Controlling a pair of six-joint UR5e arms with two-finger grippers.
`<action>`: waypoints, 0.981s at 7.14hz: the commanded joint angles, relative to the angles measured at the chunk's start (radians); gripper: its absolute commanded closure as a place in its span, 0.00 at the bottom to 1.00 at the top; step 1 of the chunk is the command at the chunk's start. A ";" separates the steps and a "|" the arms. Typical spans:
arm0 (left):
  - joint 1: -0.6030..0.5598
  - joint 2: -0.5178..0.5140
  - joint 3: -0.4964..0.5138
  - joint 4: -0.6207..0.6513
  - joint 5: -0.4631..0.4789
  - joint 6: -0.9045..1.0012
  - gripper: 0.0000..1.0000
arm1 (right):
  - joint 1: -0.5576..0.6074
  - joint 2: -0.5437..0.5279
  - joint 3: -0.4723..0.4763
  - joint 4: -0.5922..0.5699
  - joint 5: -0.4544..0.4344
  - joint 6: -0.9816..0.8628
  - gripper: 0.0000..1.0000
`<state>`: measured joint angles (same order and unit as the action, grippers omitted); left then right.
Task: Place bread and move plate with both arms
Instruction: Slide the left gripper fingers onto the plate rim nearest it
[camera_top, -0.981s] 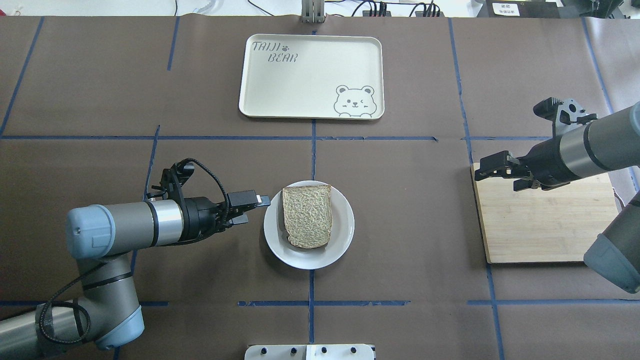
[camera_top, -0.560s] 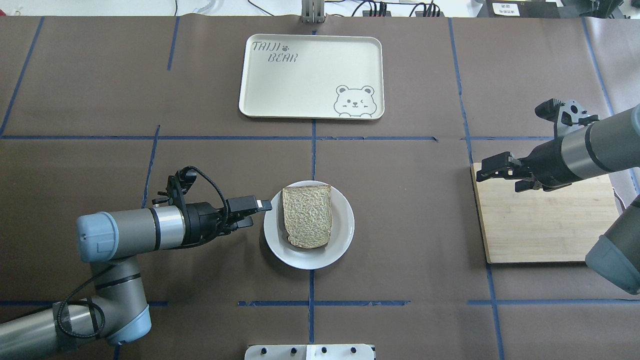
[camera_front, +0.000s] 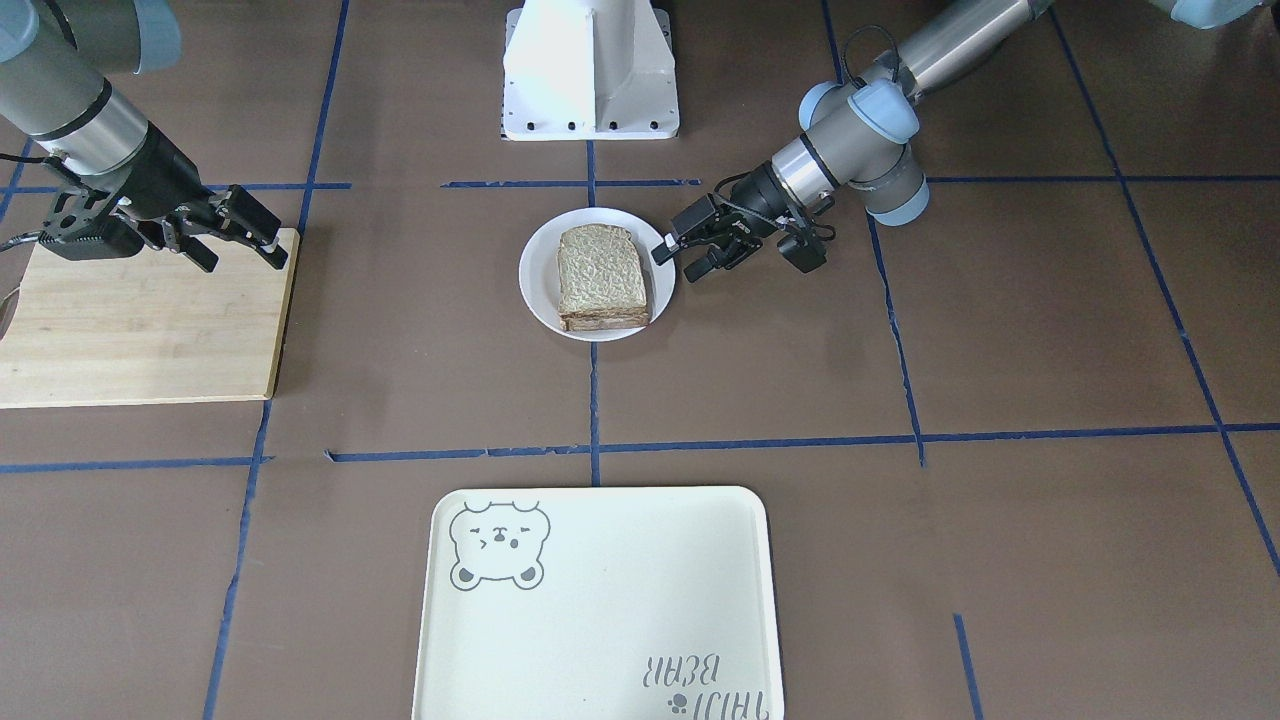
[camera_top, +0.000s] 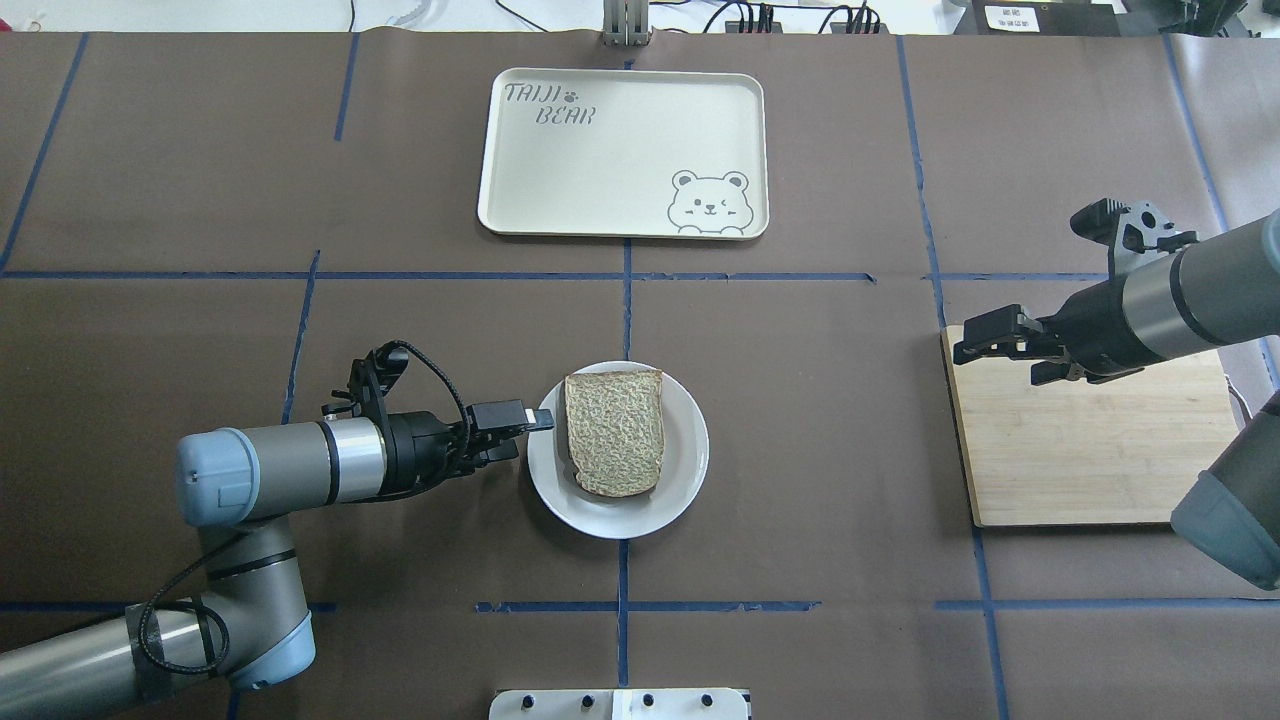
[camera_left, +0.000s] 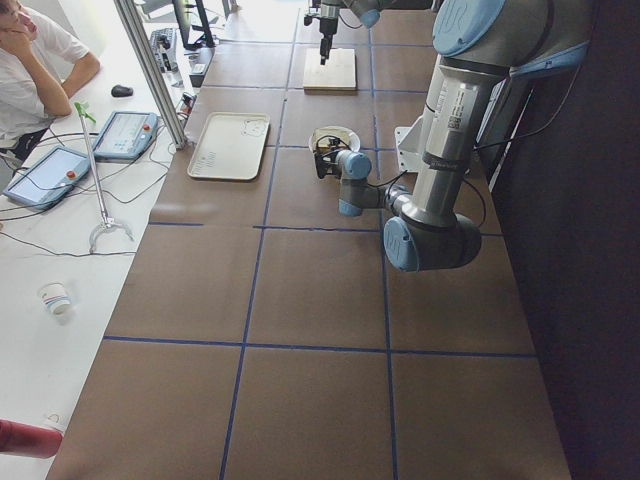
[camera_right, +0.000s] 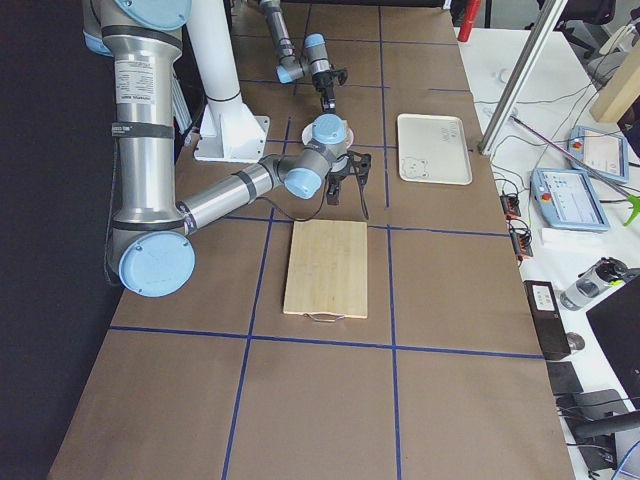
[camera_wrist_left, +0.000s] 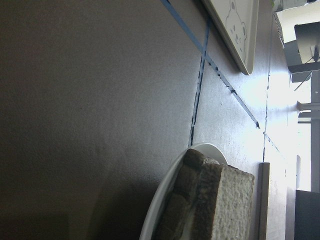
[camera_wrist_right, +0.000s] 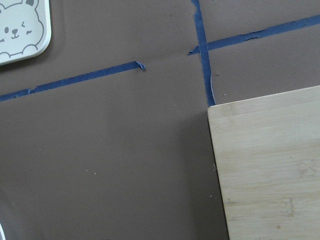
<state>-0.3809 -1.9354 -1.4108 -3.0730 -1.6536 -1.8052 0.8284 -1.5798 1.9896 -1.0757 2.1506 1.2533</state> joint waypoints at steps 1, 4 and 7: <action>0.008 -0.011 0.015 -0.001 0.000 -0.002 0.26 | 0.000 0.001 -0.002 0.000 0.000 0.000 0.00; 0.017 -0.017 0.029 -0.001 0.000 0.000 0.42 | 0.000 0.001 -0.002 0.000 0.000 0.000 0.00; 0.033 -0.017 0.029 -0.003 0.001 -0.002 0.50 | 0.000 0.001 -0.002 0.000 0.000 0.000 0.00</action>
<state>-0.3521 -1.9522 -1.3823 -3.0754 -1.6523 -1.8058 0.8284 -1.5785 1.9881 -1.0753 2.1506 1.2533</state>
